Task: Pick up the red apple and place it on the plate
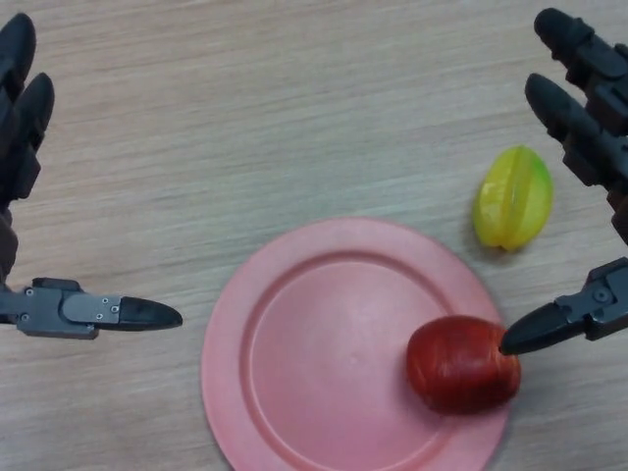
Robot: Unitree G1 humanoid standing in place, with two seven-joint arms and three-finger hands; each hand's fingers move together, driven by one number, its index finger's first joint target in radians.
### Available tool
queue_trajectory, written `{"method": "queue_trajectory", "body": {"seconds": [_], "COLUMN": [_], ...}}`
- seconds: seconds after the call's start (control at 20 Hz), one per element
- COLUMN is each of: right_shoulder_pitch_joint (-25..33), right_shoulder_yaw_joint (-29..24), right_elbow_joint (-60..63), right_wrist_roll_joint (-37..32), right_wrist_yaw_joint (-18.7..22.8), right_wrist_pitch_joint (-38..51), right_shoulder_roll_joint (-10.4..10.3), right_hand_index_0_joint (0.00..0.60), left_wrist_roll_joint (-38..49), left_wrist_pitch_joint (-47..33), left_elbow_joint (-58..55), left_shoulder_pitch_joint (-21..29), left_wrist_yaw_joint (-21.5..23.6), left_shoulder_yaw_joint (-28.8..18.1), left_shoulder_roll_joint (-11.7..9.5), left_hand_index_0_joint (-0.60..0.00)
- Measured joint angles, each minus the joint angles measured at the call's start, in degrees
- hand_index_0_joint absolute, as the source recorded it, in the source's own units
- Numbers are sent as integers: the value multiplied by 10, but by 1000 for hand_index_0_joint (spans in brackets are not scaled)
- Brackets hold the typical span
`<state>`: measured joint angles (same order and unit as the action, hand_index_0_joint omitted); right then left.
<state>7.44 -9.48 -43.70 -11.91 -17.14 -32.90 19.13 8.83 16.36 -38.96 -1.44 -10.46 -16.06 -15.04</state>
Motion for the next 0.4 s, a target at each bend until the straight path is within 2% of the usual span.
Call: {"method": "queue_trajectory", "body": {"seconds": [0.4], "right_shoulder_pitch_joint": [15], "right_shoulder_yaw_joint": [2], "right_elbow_joint": [13], "right_wrist_roll_joint": [0], "right_wrist_yaw_joint": [-1], "right_wrist_pitch_joint": [0], "right_shoulder_roll_joint": [0], "right_hand_index_0_joint": [0], "left_wrist_roll_joint": [-1], "left_wrist_pitch_joint": [1], "left_elbow_joint": [-3], "left_shoulder_pitch_joint": [2], "left_wrist_yaw_joint": [0], "left_shoulder_yaw_joint": [1], "left_shoulder_roll_joint": [0], "left_hand_index_0_joint": [0]}}
